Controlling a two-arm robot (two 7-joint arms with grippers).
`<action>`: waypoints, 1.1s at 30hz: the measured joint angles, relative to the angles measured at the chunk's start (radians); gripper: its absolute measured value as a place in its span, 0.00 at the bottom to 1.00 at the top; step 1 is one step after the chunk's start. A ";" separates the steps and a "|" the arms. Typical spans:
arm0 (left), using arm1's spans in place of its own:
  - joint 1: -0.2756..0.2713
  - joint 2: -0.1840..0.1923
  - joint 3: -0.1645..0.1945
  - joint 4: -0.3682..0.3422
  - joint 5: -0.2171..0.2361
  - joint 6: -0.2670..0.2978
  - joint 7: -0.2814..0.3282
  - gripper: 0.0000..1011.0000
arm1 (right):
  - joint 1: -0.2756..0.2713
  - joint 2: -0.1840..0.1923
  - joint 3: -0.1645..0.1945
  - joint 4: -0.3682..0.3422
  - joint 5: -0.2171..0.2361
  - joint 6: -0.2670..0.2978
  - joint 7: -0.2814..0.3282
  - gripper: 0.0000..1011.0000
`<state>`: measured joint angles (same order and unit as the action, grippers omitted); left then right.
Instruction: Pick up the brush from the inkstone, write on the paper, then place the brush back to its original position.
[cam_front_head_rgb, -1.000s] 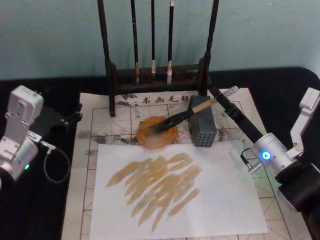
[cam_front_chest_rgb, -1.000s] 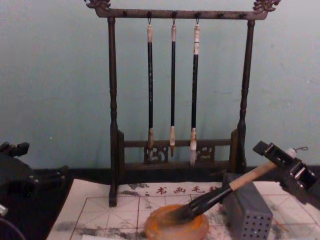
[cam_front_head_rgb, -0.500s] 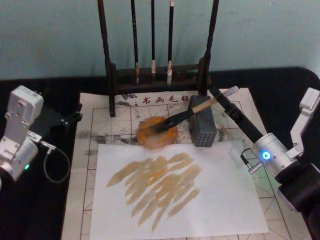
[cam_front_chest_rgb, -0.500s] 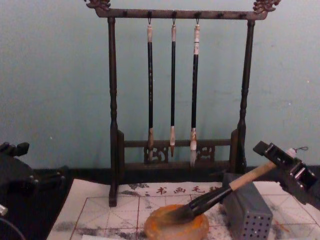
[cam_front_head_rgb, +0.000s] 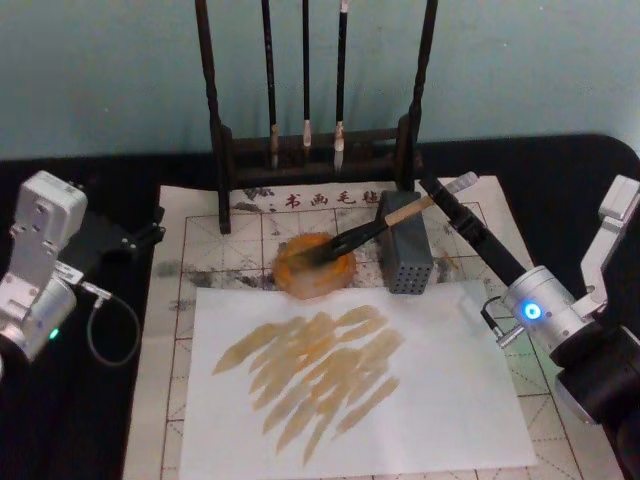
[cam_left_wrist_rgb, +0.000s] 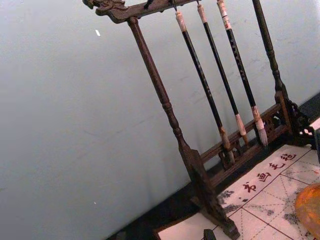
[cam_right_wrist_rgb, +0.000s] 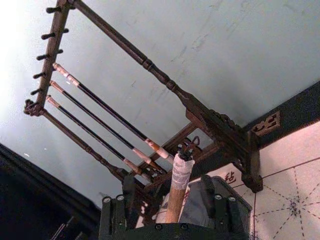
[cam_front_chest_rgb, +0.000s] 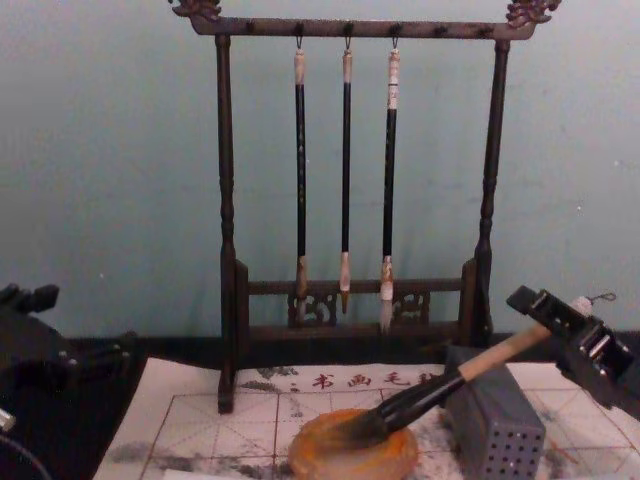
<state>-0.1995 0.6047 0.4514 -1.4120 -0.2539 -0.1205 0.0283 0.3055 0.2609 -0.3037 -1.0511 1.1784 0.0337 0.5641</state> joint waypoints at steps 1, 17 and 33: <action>0.000 0.000 0.000 0.000 0.000 0.000 0.000 0.99 | 0.000 0.000 0.000 0.000 0.000 0.000 0.000 0.85; 0.000 0.000 0.000 0.000 0.000 0.000 0.000 0.99 | 0.000 0.000 0.000 0.000 0.000 0.000 0.000 0.35; 0.000 0.000 0.000 0.000 0.000 0.000 0.000 0.99 | 0.000 0.000 0.000 0.000 0.000 0.000 0.000 0.17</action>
<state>-0.1995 0.6047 0.4514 -1.4120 -0.2539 -0.1206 0.0283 0.3055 0.2609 -0.3038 -1.0510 1.1781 0.0337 0.5642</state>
